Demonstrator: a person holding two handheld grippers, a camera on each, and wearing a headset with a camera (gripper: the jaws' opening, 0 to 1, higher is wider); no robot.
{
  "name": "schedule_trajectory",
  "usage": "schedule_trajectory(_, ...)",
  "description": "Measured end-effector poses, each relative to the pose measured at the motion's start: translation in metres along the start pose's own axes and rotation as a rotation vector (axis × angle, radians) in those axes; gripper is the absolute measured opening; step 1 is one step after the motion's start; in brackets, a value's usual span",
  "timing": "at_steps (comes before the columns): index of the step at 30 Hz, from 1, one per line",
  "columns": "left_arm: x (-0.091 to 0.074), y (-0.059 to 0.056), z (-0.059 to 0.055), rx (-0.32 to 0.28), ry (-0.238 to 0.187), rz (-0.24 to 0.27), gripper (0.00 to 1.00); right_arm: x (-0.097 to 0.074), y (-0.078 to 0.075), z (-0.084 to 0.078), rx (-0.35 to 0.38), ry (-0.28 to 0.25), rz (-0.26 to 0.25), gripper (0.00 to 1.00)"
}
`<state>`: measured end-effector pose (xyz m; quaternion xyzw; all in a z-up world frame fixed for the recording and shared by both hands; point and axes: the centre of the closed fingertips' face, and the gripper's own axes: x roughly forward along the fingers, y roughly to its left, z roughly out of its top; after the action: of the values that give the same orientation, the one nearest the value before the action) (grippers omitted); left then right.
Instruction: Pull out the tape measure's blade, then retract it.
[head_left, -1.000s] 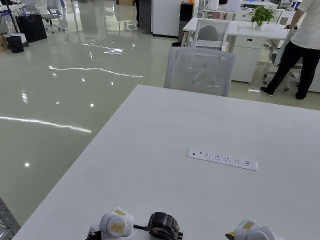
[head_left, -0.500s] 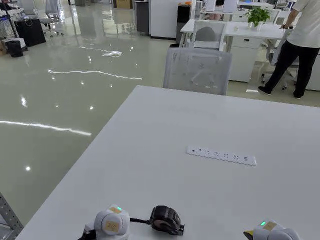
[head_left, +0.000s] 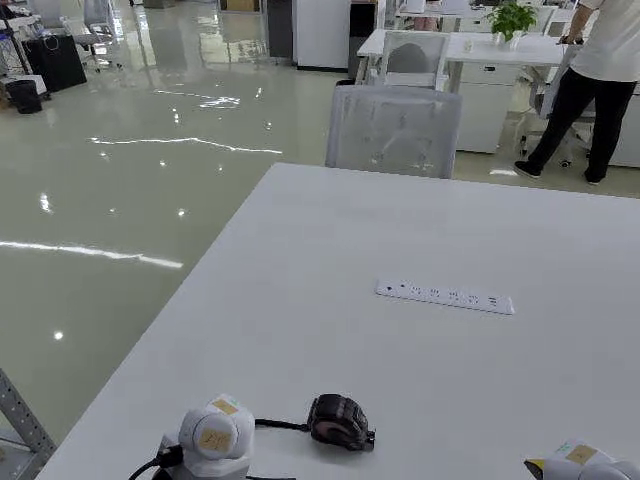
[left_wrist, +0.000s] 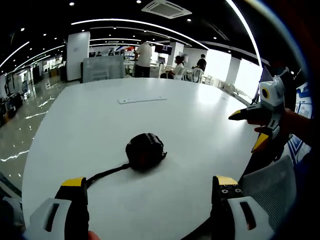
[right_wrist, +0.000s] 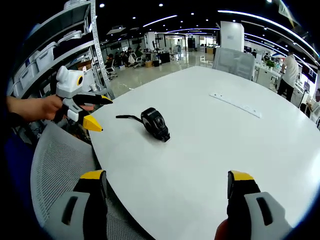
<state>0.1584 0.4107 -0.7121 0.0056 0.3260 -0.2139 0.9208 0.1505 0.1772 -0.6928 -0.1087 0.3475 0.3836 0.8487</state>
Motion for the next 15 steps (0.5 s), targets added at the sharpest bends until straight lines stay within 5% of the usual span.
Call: schedule_trajectory(15, -0.039, 0.013, 0.005, 0.023, -0.031, 0.012, 1.0, -0.033, -0.011, 0.001, -0.018, 0.008, -0.045, 1.0)
